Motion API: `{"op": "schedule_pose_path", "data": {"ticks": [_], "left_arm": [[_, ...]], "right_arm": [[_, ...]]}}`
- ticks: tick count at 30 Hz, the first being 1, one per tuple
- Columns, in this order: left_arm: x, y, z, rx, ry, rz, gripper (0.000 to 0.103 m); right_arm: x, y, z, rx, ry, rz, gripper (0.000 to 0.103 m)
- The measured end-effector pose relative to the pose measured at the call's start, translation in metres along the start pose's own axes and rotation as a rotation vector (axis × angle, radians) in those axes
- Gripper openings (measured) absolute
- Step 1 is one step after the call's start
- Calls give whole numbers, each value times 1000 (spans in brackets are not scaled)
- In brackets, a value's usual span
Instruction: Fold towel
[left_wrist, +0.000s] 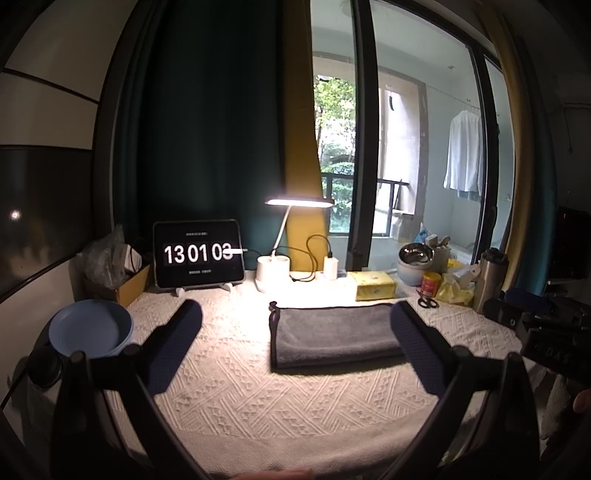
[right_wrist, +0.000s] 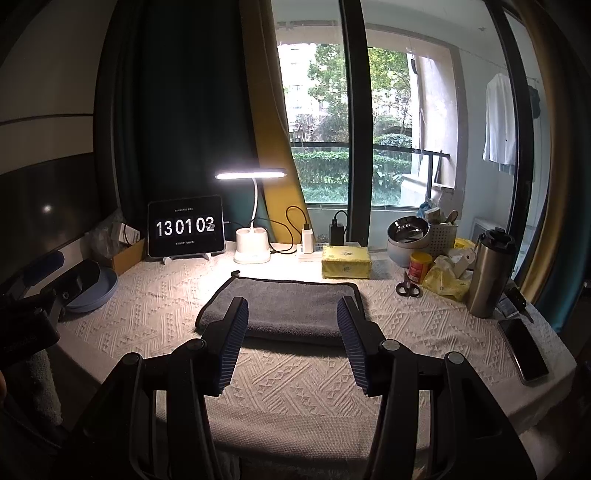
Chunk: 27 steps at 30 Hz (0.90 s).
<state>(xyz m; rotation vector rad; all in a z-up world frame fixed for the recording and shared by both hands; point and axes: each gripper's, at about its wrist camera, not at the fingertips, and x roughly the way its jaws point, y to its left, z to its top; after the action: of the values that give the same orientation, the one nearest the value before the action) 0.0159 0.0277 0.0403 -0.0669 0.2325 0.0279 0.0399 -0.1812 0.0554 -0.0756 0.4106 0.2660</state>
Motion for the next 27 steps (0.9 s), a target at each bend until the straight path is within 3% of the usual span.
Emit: {"op": "schedule_pose_path", "data": {"ticks": [27], "left_arm": [[1,-1,1,5,4,5,103]], "right_arm": [[2,-5,-2,11,4,6,53]]}}
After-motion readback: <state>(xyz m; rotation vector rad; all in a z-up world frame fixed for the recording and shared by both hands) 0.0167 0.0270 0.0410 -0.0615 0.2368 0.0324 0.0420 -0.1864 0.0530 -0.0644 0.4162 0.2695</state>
